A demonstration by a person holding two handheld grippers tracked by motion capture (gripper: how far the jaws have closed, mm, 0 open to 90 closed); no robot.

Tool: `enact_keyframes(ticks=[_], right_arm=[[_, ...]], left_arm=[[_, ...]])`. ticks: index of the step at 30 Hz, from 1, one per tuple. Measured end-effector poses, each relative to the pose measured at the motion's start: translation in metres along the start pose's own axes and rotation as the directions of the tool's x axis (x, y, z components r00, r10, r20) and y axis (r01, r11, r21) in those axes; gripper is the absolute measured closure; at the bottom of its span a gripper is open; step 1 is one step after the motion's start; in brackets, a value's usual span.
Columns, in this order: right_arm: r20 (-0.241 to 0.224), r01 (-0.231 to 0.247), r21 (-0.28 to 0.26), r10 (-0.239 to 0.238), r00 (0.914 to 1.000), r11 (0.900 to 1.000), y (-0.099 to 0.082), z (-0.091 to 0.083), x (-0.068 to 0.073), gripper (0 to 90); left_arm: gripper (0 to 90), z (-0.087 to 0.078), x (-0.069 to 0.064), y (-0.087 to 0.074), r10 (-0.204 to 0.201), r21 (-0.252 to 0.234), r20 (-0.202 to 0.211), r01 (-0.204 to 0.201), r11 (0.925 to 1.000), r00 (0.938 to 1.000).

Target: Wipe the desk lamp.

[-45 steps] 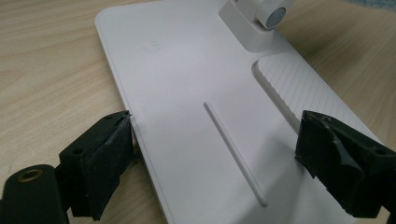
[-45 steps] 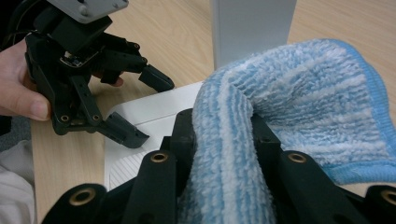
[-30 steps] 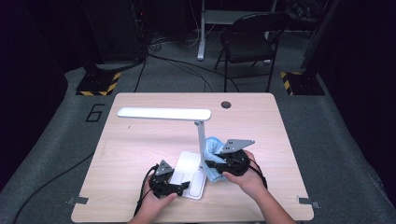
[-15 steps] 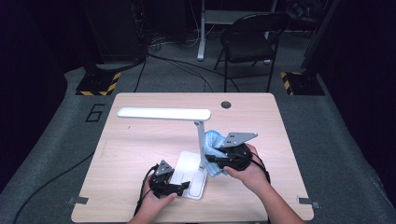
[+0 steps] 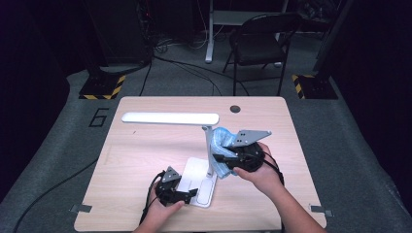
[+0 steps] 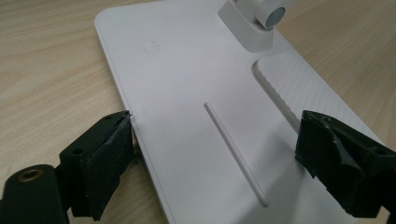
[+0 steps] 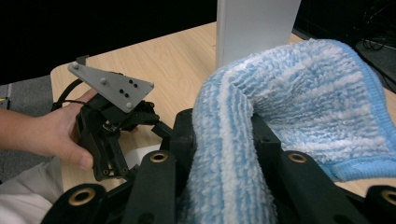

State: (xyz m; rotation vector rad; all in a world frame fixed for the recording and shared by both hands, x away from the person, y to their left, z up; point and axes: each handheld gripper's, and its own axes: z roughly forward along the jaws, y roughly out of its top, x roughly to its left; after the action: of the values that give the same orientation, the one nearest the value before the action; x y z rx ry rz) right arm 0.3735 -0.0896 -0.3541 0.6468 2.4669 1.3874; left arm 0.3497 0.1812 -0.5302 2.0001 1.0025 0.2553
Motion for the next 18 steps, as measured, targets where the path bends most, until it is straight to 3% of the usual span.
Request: enact_keyframes(ticks=[2,9,18], right_arm=[[0.004,0.006,-0.002,-0.006,1.0,1.0,0.004,-0.002,0.001,68.4],[0.009,0.015,-0.009,-0.015,0.9998,0.9998,0.016,-0.006,0.002,68.4],[0.017,0.031,-0.024,-0.03,0.9994,0.9992,0.028,-0.013,0.002,68.3]], left_arm=[[11.2,-0.001,0.001,0.001,0.003,0.014,0.009,-0.003,0.9999,1.0],[11.2,0.0,-0.001,0.0,-0.007,-0.014,0.0,0.007,0.9999,1.0],[11.2,0.0,-0.002,0.0,0.011,-0.012,-0.008,-0.011,0.9999,0.9999]])
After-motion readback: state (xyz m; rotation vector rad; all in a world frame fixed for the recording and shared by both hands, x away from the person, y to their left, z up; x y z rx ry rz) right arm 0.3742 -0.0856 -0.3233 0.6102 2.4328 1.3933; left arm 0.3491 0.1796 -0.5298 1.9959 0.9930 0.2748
